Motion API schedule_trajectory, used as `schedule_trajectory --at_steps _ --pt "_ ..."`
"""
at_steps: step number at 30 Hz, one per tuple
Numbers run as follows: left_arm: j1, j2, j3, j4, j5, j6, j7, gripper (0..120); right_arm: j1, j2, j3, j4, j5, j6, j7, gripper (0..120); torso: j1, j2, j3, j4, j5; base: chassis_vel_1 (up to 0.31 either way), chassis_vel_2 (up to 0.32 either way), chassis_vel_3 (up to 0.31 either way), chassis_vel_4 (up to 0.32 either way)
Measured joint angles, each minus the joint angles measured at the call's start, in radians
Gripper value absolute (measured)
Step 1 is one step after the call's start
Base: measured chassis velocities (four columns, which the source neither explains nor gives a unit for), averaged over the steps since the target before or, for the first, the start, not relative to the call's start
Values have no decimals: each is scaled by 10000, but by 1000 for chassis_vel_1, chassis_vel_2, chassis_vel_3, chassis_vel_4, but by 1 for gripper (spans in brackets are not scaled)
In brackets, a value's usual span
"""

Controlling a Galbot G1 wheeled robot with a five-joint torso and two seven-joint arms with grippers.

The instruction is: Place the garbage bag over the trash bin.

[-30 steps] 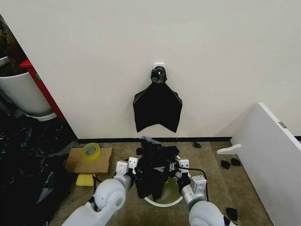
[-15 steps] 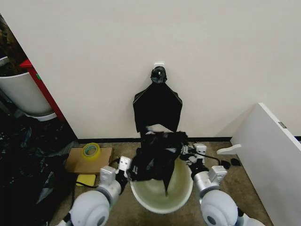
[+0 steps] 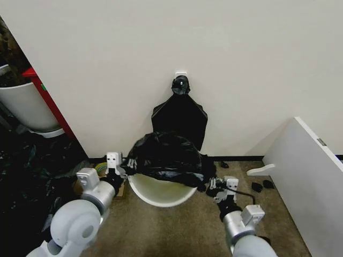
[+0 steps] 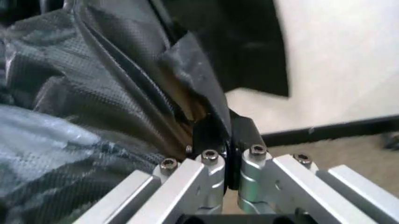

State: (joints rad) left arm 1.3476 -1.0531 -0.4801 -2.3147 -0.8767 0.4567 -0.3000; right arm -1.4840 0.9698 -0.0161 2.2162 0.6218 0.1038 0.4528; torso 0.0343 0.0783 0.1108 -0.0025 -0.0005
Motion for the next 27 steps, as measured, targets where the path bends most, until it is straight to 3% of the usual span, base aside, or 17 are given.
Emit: schedule_trajectory --at_steps 10,13,14,16,22,23,27 --pt "-255 -318 -74 475 -174 -128 -80 0 -636 -160 -735 -780 -858 1004 -2025 4 0 0 1 2 -2 0 0 0 0" --pt "-315 -424 84 616 -43 -203 -81 0 -717 -246 -583 -1568 -3526 1468 -2201 18 0 0 0 -2 -2 0 0 0 0" --pt "-315 -424 84 616 -43 -203 -81 0 -717 -246 -583 -1568 -3526 1468 -2201 18 0 0 0 -2 -2 0 0 0 0" --pt "-319 -454 132 704 44 -225 -88 0 -796 -359 -151 -2139 -5707 2370 -2530 28 0 0 0 0 1 0 0 0 0" --pt "-136 -581 -68 723 168 -309 -104 0 -844 -742 135 -2124 -6770 3750 -3187 47 0 0 0 1 -1 0 0 0 0" --pt "-68 -641 -168 723 219 -346 -126 0 -793 -891 224 -1952 -6794 4288 -3652 54 0 0 0 2 -1 0 0 0 0" --pt "-44 -723 -200 730 270 -377 -175 0 -850 -1093 273 -1565 -6824 4661 -4038 67 0 0 0 2 -1 0 0 0 0"
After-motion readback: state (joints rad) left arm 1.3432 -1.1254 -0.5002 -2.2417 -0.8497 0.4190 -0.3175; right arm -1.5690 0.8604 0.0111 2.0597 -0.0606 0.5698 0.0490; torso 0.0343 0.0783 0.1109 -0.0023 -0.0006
